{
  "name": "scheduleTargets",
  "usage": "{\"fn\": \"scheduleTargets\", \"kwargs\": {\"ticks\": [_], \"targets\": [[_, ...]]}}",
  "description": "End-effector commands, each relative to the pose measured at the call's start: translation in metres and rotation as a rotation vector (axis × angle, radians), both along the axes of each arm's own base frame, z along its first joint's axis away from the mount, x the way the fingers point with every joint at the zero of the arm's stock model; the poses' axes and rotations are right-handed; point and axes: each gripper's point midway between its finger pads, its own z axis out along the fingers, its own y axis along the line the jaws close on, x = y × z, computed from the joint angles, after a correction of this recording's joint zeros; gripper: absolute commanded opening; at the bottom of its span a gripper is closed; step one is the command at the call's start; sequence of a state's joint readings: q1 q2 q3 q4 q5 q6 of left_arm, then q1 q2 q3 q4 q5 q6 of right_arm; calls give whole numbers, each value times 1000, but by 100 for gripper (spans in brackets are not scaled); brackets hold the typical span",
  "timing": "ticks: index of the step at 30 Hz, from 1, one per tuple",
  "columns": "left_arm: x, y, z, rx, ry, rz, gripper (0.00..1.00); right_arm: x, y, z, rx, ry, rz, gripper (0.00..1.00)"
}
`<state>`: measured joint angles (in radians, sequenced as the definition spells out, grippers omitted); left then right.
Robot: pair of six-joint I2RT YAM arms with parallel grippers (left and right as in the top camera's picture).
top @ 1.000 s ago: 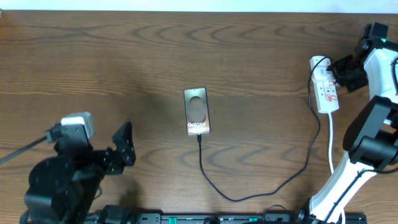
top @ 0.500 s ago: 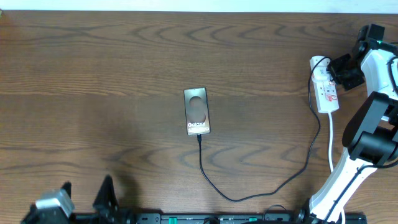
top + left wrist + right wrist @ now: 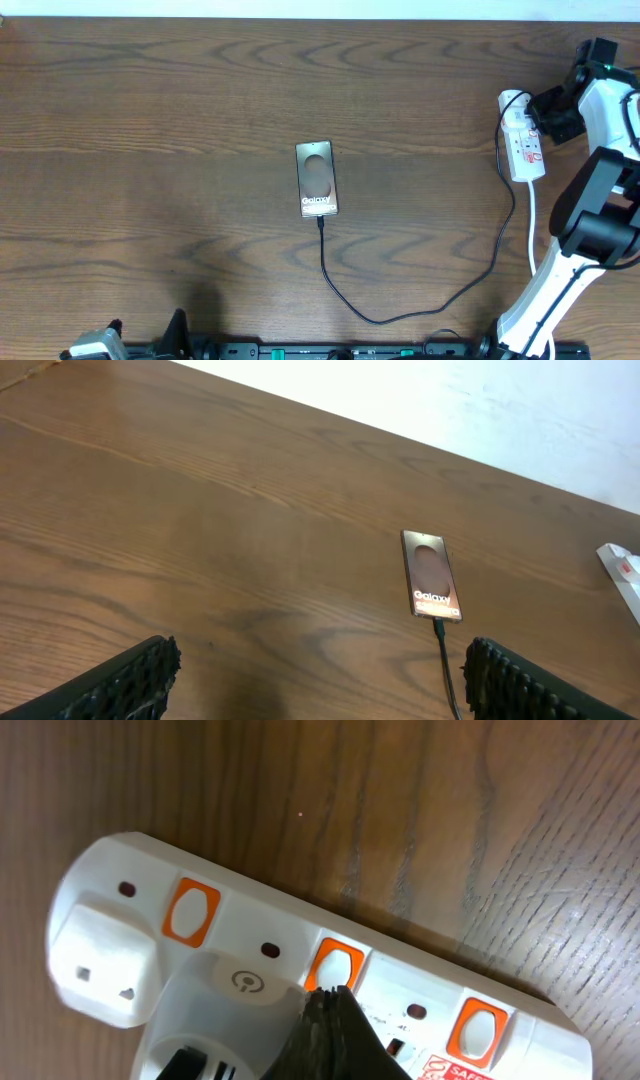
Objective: Plug charger to phone and switch on socket
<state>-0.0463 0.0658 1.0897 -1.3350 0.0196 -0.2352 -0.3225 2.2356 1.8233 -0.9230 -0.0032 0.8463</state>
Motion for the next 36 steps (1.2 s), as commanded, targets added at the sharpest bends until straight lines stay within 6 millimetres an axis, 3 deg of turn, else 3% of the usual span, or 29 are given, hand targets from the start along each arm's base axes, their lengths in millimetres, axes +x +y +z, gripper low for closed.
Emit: {"fn": "scheduleTargets", "kwargs": {"ticks": [1, 6, 9, 13, 15, 18, 21, 24, 28, 32, 36], "targets": [[-1, 2, 0, 12, -5, 9, 93, 14, 33, -24, 71, 9, 51, 1], [-1, 2, 0, 12, -4, 9, 93, 10, 51, -48, 108, 64, 80, 1], [-1, 2, 0, 12, -4, 9, 93, 7, 54, -50, 113, 78, 101, 1], [-1, 2, 0, 12, -5, 10, 93, 1, 53, -31, 96, 82, 150, 1], [-1, 2, 0, 12, -7, 18, 93, -3, 43, -11, 55, 72, 142, 1], [-6, 3, 1, 11, -34, 29, 93, -14, 19, 39, -63, 41, 96, 1], [-16, 4, 3, 11, -60, 49, 93, -37, -4, 104, -186, -9, 11, 1], [-17, 5, 2, 11, -56, 75, 93, -60, -14, 174, -286, -118, -37, 1], [-17, 6, 2, 12, -56, 93, 93, -88, -1, 271, -340, -368, -56, 1], [-17, 6, 2, 12, -56, 89, 93, -121, 27, 381, -366, -744, -37, 1], [-14, 6, 10, 12, -89, 89, 93, -165, 51, 465, -420, -1042, -19, 2]]}}
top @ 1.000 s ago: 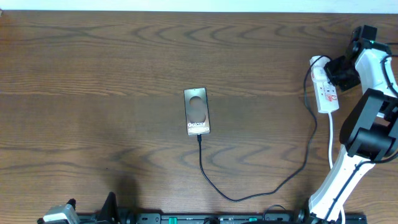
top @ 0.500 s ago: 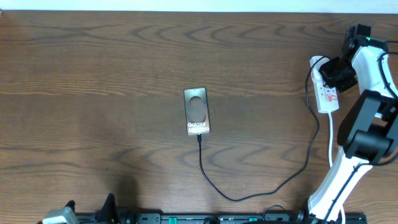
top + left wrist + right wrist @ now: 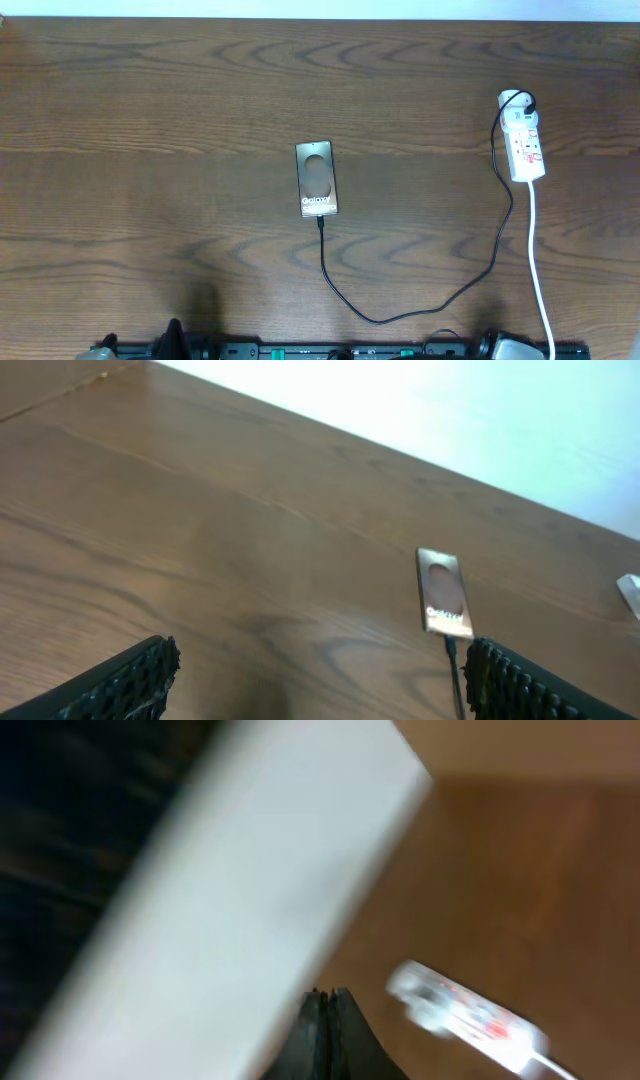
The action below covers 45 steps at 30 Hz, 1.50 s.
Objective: Plug charger to phone and switch on socket
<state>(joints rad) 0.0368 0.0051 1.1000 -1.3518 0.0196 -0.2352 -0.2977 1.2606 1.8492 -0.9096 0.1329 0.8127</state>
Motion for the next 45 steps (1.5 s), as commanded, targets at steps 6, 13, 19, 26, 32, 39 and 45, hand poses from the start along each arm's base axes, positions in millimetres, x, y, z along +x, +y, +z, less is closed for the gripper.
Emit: {"fn": "scheduleTargets", "kwargs": {"ticks": [6, 13, 19, 26, 32, 39, 45], "targets": [[19, 8, 49, 27, -214, 38, 93, -97, 41, 102, -230, -323, 72, 10], [82, 12, 46, 30, -308, 48, 93, -146, 55, 108, -365, -314, 82, 22], [137, 14, 7, 30, -327, 48, 93, -162, 59, 106, -369, -318, 79, 24], [179, 15, -43, 31, -365, 48, 93, -183, 66, 101, -275, -365, 73, 25], [193, 15, -84, 30, -335, 45, 93, -211, 74, 102, -271, -425, 67, 26], [196, 15, -100, 30, -309, 45, 93, -244, 83, 105, -263, -504, 61, 28], [198, 15, -118, 29, -274, 44, 93, -268, 90, 106, -272, -557, 57, 31]]}}
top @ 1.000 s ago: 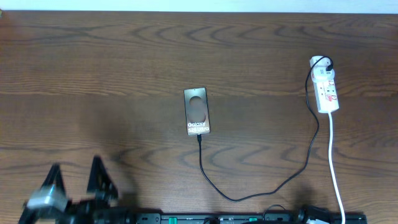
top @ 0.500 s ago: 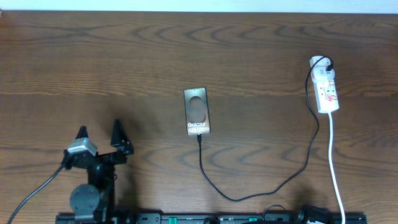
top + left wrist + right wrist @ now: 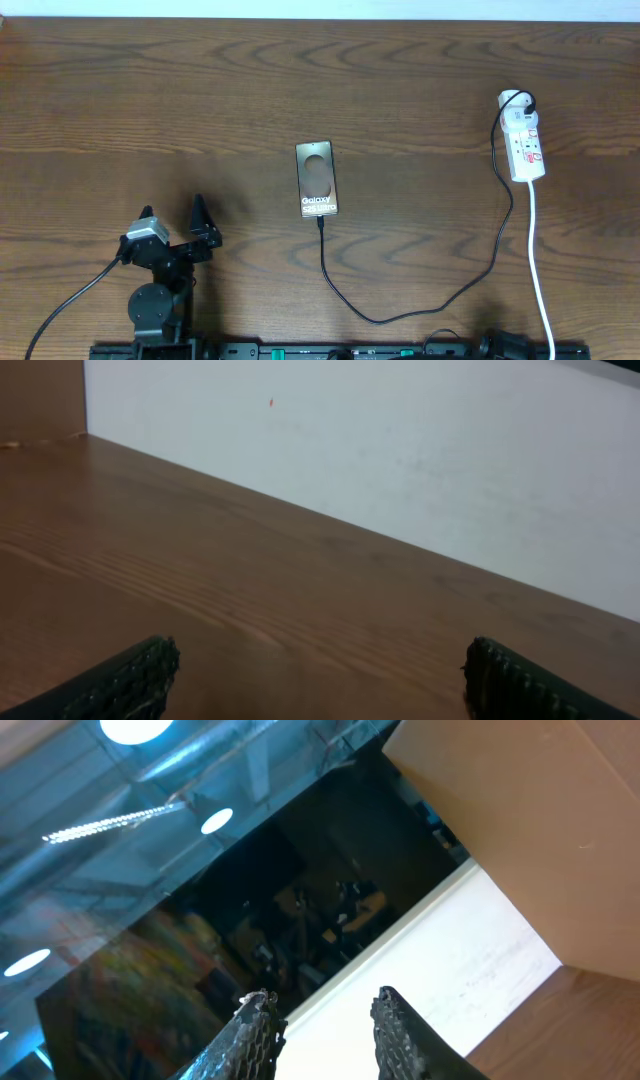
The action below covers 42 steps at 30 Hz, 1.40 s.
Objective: Plug charger to phone and switch on socket
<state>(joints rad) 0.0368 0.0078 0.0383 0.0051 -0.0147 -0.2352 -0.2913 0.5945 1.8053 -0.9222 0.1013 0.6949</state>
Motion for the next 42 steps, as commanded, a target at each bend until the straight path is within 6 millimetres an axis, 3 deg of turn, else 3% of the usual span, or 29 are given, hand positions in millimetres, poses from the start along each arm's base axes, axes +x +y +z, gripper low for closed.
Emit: {"fn": "scheduleTargets", "kwargs": {"ticks": [1, 12, 22, 27, 34, 39, 41, 42], "targets": [[1, 2, -15, 8, 28, 11, 93, -11, 5, -1, 8, -33, 24, 33], [-1, 0, -35, 5, 110, -3, 93, -46, 15, 4, 32, -149, 47, 51], [-1, 0, -36, 5, 115, -3, 93, -123, 49, -4, -91, -349, 102, 56], [-1, 0, -36, 5, 115, -3, 93, -144, 64, -12, -226, -414, 195, 57], [-1, 0, -36, 5, 115, -3, 93, -147, 53, -9, -293, -452, 377, 58], [-1, 0, -36, 5, 115, -3, 93, -164, 42, -11, -320, -503, 443, 62], [-1, 0, -36, 5, 115, -3, 93, -174, 39, -15, -318, -532, 461, 70], [-1, 0, -36, 5, 115, -3, 93, -183, 37, -18, -319, -560, 463, 85]]}}
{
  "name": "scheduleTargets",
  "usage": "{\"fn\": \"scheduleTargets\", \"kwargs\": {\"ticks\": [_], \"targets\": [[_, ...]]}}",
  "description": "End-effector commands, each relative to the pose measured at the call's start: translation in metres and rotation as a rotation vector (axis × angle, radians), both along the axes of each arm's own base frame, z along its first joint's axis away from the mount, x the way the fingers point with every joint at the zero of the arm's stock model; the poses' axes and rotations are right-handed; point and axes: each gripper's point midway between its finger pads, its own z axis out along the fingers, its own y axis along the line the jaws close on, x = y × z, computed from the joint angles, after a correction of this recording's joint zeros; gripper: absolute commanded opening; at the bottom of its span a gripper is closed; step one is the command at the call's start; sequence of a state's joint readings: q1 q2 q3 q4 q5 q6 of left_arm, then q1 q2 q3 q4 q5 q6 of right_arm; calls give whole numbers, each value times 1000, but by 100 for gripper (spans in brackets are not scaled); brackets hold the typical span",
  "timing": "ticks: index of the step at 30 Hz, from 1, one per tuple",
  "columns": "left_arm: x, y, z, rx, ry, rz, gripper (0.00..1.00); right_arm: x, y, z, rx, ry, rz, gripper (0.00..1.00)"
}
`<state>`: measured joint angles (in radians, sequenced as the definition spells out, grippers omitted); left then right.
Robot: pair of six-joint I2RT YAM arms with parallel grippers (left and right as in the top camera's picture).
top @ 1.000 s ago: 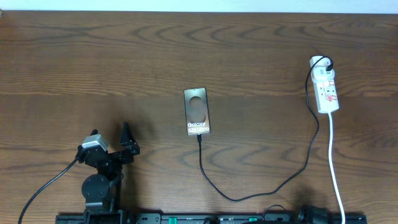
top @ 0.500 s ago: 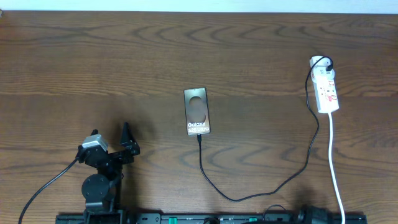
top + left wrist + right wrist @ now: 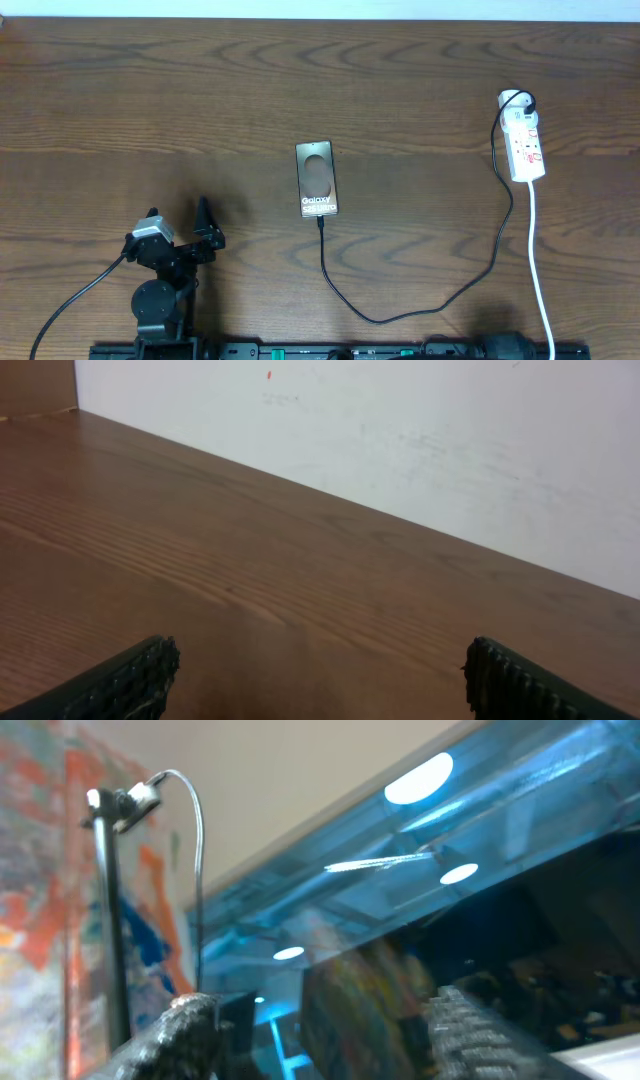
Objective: Plug charger to phone and switch on socket
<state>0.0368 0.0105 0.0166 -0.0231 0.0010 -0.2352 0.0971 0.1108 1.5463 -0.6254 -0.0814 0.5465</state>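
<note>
The phone (image 3: 317, 179) lies face up at the table's middle with the black charger cable (image 3: 400, 308) plugged into its near end. The cable curves right and up to the charger in the white socket strip (image 3: 524, 140) at the far right. My left gripper (image 3: 180, 234) rests open at the near left of the table; in the left wrist view its fingers (image 3: 130, 680) stand wide apart over bare wood. My right gripper (image 3: 330, 1030) is open and points up at the room; it does not show in the overhead view.
The brown wooden table (image 3: 150, 100) runs to a white wall (image 3: 400, 440) behind. A black rail (image 3: 320, 350) lies along the near edge. A white mains cable (image 3: 540, 270) runs from the strip down to the near edge.
My left gripper has shifted slightly and tilted a little lower. The right gripper's fingers stand much wider apart and its view has swung to another part of the room.
At first my right gripper was shut, its tip on the strip's orange switch, the left arm at the near edge. Then the right arm was gone from the table. Later the left arm rested at near left, and the right gripper stood open, now wider.
</note>
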Motion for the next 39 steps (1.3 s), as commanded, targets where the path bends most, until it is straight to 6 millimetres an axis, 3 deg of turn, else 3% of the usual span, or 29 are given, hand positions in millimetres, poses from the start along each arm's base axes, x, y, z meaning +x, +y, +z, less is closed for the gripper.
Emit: {"fn": "scheduleTargets", "kwargs": {"ticks": [1, 4, 7, 9, 11, 21, 26, 32, 37, 39], "targets": [[-1, 2, -18, 8, 62, 12, 93, -31, -4, -9, -27, -95, 7, 98], [-1, 2, -18, 8, 62, 12, 93, -49, -3, 2, -20, -203, -10, 99], [-1, 2, -18, 8, 62, 12, 93, -48, -2, 14, -49, -283, -164, 99], [-1, 2, -18, 8, 62, 12, 93, -38, -11, 14, -9, -269, -284, 99], [-1, 2, -18, 8, 62, 12, 93, -10, -18, 0, 24, -152, -338, 99], [-1, 2, -18, 8, 62, 12, 93, 162, -20, -118, 250, 413, -130, 99], [-1, 2, -18, 8, 62, 12, 93, 235, -21, -199, 356, 641, -95, 99], [-1, 2, -18, 8, 62, 12, 93, 280, -36, -287, 628, 820, -108, 99], [-1, 2, -18, 8, 62, 12, 93, 299, -39, -330, 675, 882, -129, 99], [-1, 2, -18, 8, 62, 12, 93, 308, -41, -345, 604, 898, -168, 99]]}}
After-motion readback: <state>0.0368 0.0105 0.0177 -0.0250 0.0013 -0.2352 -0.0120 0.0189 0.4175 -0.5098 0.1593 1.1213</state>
